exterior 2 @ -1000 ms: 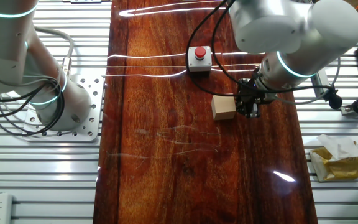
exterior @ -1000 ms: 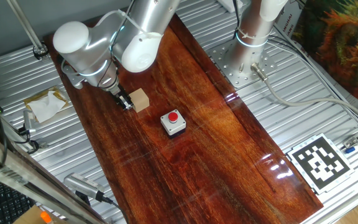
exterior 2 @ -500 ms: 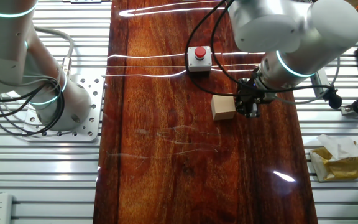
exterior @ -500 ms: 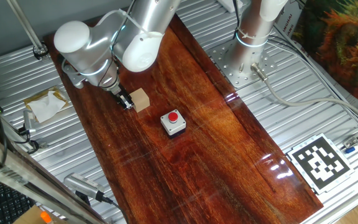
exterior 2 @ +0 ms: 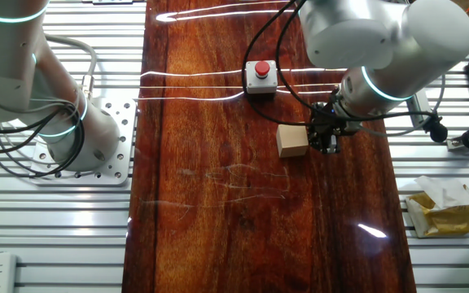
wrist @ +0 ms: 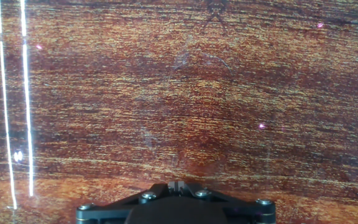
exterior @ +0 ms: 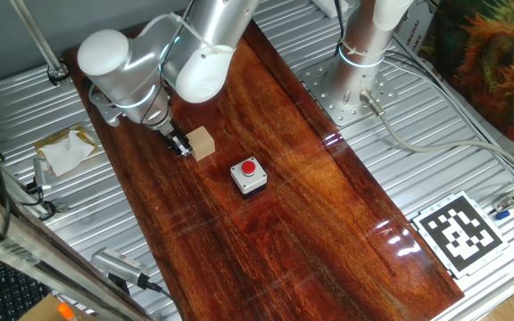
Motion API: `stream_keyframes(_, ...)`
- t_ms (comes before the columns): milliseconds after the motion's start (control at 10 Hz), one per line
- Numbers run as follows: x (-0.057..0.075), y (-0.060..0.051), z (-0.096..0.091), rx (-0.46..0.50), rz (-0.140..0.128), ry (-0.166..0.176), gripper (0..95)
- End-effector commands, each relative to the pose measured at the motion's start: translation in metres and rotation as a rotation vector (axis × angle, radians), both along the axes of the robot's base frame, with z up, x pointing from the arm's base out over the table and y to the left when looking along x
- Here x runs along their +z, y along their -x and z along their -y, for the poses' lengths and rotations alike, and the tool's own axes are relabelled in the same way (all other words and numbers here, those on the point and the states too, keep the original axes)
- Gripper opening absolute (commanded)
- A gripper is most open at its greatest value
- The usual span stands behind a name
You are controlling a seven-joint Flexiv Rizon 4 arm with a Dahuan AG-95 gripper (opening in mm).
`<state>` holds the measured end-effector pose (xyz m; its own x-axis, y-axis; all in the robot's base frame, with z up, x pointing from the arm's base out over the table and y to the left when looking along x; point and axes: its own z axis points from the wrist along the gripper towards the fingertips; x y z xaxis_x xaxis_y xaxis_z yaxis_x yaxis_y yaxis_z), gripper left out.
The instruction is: Use the gripper to push the small block from left to right
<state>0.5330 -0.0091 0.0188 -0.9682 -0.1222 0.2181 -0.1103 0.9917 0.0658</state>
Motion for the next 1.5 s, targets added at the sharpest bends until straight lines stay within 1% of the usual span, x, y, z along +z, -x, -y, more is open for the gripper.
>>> stream_keyframes(100, 0.001, 0.000, 0.000, 0.000, -0.001, 0.000, 0.0)
stream_keyframes(500, 0.004, 0.004, 0.000, -0.002, -0.003, 0.000, 0.0)
stream_keyframes(1100, 0.003, 0.009, 0.000, -0.001, -0.003, 0.001, 0.0)
stream_keyframes(1500, 0.001, 0.020, -0.001, -0.002, -0.003, 0.002, 0.0)
